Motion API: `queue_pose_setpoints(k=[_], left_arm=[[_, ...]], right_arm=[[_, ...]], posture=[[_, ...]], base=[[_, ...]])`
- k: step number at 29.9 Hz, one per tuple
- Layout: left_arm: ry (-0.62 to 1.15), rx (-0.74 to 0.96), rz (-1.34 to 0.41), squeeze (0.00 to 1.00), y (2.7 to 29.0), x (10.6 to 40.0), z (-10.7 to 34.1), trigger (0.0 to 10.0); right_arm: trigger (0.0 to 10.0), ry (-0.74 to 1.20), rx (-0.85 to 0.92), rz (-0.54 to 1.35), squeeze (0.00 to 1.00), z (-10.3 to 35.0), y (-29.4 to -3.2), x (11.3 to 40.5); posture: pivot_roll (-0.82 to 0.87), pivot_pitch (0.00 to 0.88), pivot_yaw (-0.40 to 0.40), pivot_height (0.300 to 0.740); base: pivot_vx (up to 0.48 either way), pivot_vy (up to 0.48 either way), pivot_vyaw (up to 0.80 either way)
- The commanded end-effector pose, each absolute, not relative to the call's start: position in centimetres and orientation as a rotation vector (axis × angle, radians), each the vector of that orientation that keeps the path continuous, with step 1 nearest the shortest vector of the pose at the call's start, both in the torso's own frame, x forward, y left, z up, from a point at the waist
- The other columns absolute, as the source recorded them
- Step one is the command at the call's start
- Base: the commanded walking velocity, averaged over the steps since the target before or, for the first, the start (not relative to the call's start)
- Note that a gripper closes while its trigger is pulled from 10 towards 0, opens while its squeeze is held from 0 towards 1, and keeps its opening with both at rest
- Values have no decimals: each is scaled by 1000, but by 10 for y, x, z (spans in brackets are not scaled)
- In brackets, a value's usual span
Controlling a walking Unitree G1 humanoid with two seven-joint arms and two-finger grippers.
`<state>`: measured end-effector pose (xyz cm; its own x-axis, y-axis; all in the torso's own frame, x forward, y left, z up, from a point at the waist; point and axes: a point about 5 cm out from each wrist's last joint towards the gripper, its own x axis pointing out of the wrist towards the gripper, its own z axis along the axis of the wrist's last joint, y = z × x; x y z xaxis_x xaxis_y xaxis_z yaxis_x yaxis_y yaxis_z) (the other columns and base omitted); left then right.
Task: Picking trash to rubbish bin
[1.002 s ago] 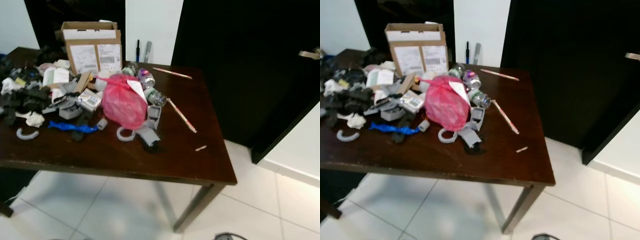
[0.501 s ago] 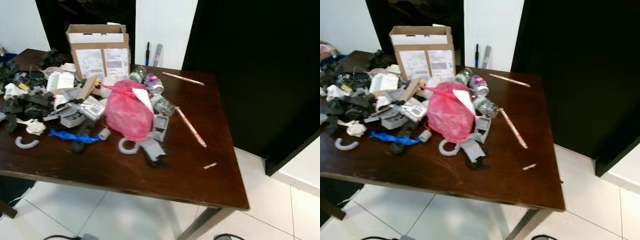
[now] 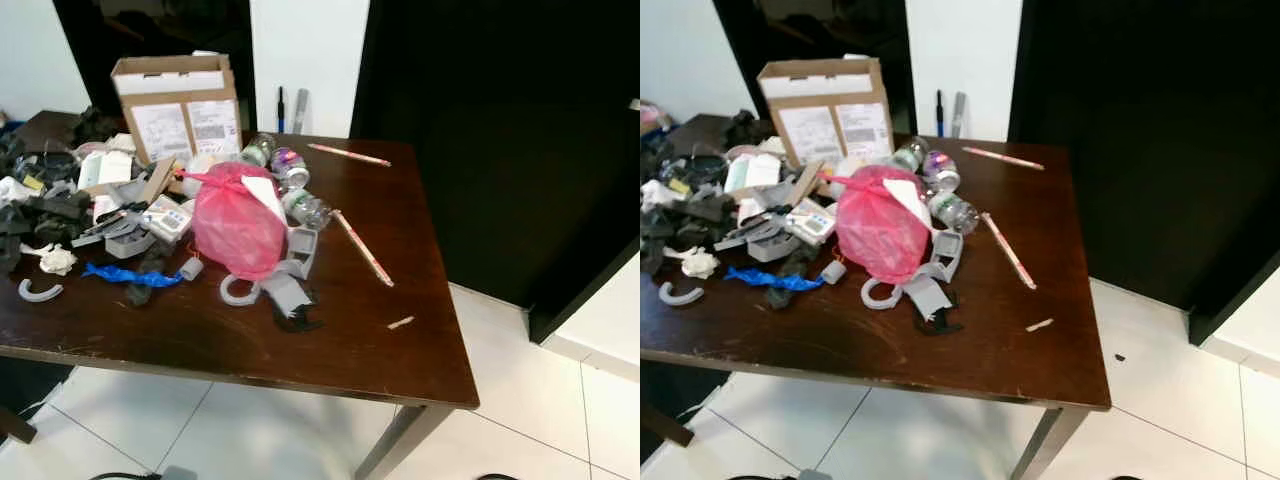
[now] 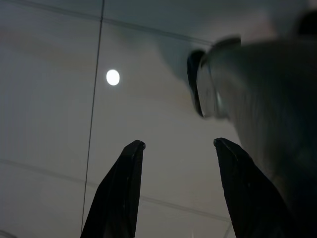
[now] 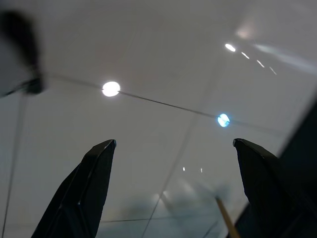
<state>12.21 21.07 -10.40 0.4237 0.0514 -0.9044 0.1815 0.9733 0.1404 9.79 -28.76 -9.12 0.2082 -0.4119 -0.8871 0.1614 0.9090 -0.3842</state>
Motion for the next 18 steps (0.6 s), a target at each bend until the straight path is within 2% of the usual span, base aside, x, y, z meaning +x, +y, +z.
queue_pose_setpoints(k=[1, 2, 3, 4, 7, 8, 10, 13, 14, 15, 18], left_arm=[[1045, 248, -80, 0, 216, 137, -97, 10000], [1045, 248, -80, 0, 216, 137, -97, 10000], [964, 269, -113, 0, 217, 152, -89, 10000], [964, 269, -113, 0, 217, 152, -89, 10000], [827, 297, -205, 0, 212, 175, -77, 10000], [827, 297, -205, 0, 212, 175, -77, 10000], [660, 290, -321, 0, 199, 203, -58, 10000], [594, 290, -375, 0, 193, 213, -49, 10000], [500, 318, -475, 0, 181, 228, -36, 10000], [470, 330, -517, 0, 176, 232, -31, 10000], [448, 341, -552, 0, 171, 235, -28, 10000]], right_arm=[[10000, 1301, -202, -564, 0, -85, -307, 90], [10000, 1301, -202, -564, 0, -85, -307, 90], [10000, 1260, -205, -704, 0, -73, -330, 90], [10000, 1260, -205, -704, 0, -73, -330, 90], [10000, 1137, -174, -873, 0, -51, -362, 101], [10000, 1137, -174, -873, 0, -51, -362, 101], [10000, 886, 1, -969, 0, -21, -390, 132], [10000, 784, 42, -981, 0, -6, -401, 144], [10000, 561, 135, -935, 0, 26, -416, 174], [10000, 440, 194, -890, 0, 43, -421, 190], [10000, 326, 243, -823, 0, 59, -423, 204]], posture=[[95, 93, -51, 740], [95, 93, -51, 740], [100, 99, -55, 740], [100, 99, -55, 740], [99, 105, -54, 740], [99, 105, -54, 740], [97, 107, -52, 740], [101, 112, -51, 740], [100, 115, -49, 740], [101, 116, -48, 740], [100, 116, -47, 740]], base=[[0, 0, 0], [0, 0, 0], [0, 0, 0], [0, 0, 0], [0, 0, 0], [0, 0, 0], [0, 0, 0], [0, 0, 0], [0, 0, 0], [0, 0, 0], [0, 0, 0]])
